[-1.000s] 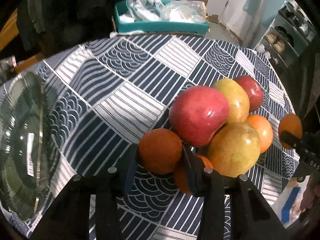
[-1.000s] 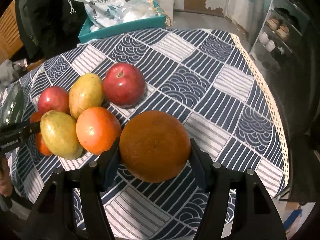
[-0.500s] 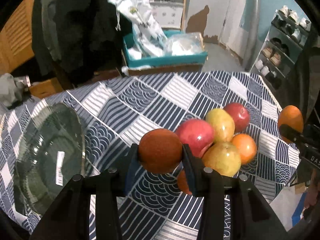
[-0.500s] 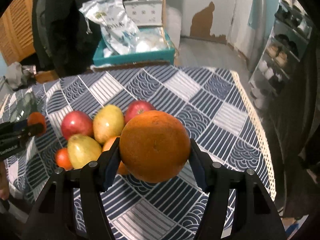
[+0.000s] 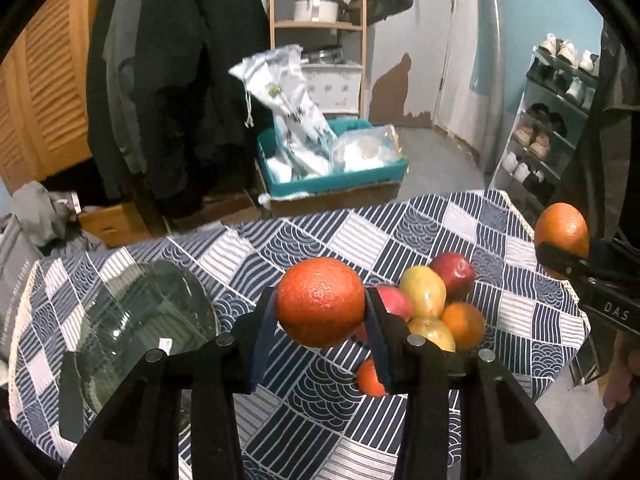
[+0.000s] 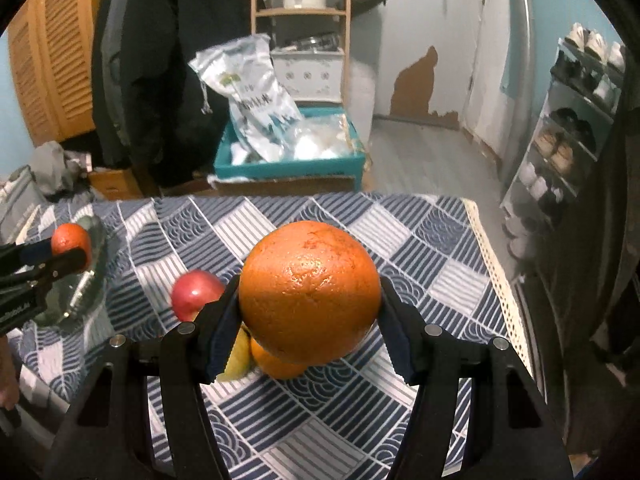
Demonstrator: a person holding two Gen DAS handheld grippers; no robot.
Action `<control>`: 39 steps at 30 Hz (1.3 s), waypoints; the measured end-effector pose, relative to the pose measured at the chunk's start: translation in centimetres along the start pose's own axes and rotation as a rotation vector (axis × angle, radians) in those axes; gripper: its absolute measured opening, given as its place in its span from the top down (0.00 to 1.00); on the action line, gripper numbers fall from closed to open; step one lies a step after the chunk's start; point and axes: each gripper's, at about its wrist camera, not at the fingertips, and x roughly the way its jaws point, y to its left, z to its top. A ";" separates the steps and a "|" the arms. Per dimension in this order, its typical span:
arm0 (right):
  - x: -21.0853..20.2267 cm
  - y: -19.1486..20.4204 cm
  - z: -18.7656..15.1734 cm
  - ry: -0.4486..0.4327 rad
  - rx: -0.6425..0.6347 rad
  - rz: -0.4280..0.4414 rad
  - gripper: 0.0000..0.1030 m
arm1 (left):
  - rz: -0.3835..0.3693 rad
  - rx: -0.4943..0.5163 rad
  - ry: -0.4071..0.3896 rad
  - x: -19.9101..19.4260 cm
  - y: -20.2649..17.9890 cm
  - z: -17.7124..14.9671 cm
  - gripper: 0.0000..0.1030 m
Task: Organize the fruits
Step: 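Carry the tangerine in the left tool over the glass bowl while the right tool carries the orange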
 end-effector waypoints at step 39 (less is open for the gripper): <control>1.1 17.4 6.4 0.003 -0.151 0.230 0.38 | 0.108 -0.187 -0.065 -4.8 12.5 -0.1 0.58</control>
